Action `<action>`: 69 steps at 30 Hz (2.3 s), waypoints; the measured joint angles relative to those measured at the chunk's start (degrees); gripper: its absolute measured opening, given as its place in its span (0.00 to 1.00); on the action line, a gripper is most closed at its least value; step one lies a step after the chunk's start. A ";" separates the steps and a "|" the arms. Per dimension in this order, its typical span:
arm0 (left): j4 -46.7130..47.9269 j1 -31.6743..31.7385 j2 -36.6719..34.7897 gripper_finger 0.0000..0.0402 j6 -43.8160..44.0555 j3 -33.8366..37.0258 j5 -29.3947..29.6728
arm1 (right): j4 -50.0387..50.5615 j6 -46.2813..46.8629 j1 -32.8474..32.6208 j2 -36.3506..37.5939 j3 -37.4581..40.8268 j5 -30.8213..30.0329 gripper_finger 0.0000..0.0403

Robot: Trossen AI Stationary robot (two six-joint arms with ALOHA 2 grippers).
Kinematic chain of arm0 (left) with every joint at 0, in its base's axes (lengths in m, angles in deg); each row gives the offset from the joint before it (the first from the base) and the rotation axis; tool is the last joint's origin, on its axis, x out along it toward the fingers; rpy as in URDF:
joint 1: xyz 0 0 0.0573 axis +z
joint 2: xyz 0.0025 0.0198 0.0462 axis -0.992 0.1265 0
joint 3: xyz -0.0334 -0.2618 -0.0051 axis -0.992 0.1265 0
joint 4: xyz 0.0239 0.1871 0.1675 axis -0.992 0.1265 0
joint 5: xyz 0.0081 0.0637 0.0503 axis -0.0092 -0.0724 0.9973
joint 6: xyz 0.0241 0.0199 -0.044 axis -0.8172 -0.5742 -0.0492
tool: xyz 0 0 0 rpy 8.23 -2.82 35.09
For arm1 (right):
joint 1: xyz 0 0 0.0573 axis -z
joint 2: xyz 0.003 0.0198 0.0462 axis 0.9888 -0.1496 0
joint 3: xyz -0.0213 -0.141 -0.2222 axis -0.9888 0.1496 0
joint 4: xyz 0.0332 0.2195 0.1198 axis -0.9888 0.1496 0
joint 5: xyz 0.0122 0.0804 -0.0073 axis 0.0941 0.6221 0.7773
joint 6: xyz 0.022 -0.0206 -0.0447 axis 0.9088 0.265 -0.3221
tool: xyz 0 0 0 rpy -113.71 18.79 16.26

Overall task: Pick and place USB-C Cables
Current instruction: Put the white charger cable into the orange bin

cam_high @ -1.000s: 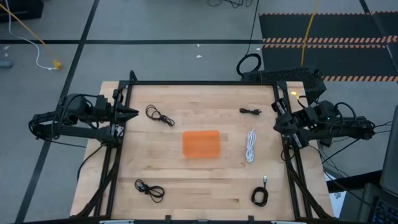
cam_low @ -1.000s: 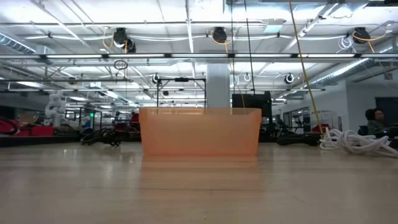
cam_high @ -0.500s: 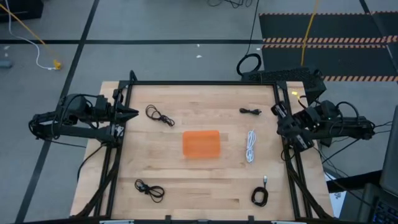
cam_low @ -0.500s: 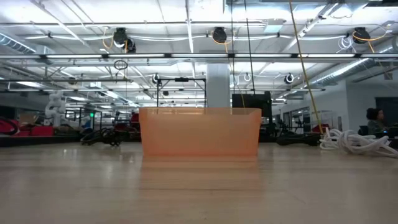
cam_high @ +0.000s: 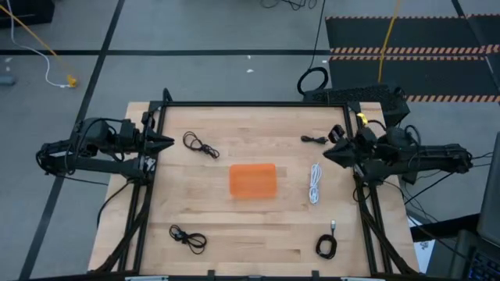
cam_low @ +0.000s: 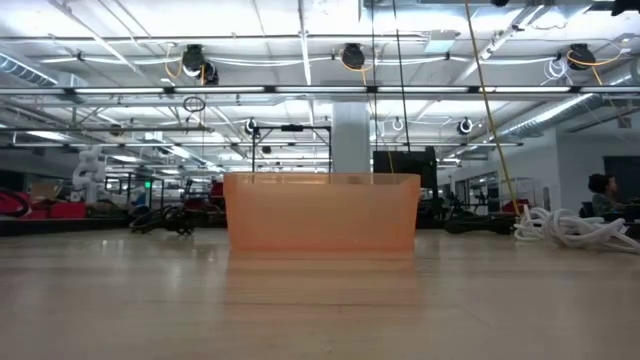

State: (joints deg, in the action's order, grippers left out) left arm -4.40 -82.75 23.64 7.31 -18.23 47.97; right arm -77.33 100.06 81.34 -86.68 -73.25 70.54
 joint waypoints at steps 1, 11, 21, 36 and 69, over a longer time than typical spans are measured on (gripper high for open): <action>0.00 -0.02 -0.01 0.10 0.00 0.00 0.00 | 0.03 1.06 0.02 -0.25 0.00 -1.41 0.05; 0.00 -0.02 -0.02 0.10 0.00 0.00 0.00 | 16.08 3.48 -0.02 -0.25 -1.88 -14.92 0.05; 0.02 -0.01 0.00 0.10 0.00 0.02 0.00 | 34.25 4.52 0.15 -1.01 -5.98 -45.76 0.06; 0.02 -0.01 0.00 0.10 -0.02 0.02 -0.01 | 60.89 30.31 0.90 -4.26 -6.78 -52.82 0.04; 0.02 0.00 0.00 0.10 -0.01 0.02 -0.01 | 68.58 83.54 -0.83 -20.95 -6.78 -12.15 0.05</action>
State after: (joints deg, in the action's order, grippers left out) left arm -4.38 -82.75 23.64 7.30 -18.21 47.95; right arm -8.75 183.60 80.51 -107.62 -80.02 58.39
